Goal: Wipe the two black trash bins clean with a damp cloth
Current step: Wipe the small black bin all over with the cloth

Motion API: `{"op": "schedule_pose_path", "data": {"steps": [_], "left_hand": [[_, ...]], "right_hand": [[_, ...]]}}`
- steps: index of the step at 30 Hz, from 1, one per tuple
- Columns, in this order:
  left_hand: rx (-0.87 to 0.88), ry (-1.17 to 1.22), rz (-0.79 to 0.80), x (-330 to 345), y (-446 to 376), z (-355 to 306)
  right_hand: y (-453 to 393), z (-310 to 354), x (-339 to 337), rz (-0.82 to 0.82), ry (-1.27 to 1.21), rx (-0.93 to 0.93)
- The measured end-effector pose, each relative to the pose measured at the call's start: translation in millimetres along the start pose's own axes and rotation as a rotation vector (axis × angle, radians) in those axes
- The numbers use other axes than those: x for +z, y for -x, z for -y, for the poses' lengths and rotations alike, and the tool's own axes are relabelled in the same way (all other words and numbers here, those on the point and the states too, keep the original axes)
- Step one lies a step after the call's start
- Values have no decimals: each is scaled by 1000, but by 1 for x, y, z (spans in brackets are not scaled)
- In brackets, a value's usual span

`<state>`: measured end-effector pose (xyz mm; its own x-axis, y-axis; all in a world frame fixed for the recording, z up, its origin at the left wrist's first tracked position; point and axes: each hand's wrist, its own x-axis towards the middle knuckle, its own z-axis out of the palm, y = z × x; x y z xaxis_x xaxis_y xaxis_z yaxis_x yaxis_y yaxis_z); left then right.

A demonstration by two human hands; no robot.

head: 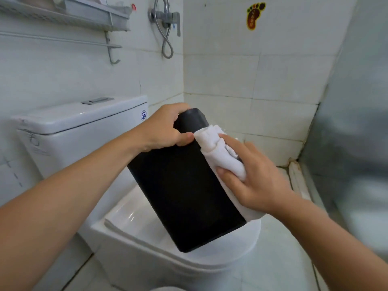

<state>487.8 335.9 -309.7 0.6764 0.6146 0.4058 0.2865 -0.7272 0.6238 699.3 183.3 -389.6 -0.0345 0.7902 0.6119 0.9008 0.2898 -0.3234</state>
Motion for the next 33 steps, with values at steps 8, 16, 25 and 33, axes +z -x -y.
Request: {"op": "schedule_pose_path", "data": {"steps": [8, 16, 25, 33], "left_hand": [[39, -155, 92, 2, 7, -16], [57, -131, 125, 5, 9, -24], [-60, -71, 52, -8, 8, 3], [-73, -12, 28, -8, 13, 8]], "right_hand": [[14, 0, 3, -80, 106, 42], [-38, 17, -2, -218, -43, 56], [20, -13, 4, 34, 30, 4], [15, -10, 6, 14, 82, -7]]}}
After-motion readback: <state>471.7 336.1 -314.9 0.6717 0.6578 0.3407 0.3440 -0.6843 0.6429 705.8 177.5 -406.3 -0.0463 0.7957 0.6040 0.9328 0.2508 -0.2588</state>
